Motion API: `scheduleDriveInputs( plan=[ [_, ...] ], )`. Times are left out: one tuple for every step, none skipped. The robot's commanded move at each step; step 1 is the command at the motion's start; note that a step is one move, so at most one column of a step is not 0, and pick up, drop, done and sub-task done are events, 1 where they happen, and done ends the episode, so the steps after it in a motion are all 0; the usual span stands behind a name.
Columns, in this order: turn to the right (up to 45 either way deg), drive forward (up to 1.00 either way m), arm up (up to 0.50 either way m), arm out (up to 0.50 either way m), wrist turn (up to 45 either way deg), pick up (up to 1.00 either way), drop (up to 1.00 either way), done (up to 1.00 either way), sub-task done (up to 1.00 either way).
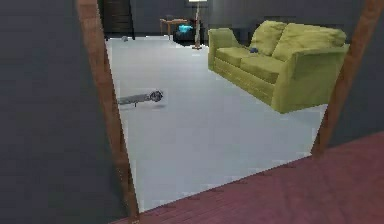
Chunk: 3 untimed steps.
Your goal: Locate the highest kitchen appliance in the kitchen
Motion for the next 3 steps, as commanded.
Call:
scheduleDriveInputs(
  plan=[
    [0.0, 0.75, 0.00, 0.00, 0.0, 0.00, 0.00, 0.00, 0.00],
    [12.0, 0.00, 0.00, 0.00, 0.0, 0.00, 0.00, 0.00, 0.00],
    [0.0, 0.75, 0.00, 0.00, 0.0, 0.00, 0.00, 0.00, 0.00]
  ],
)
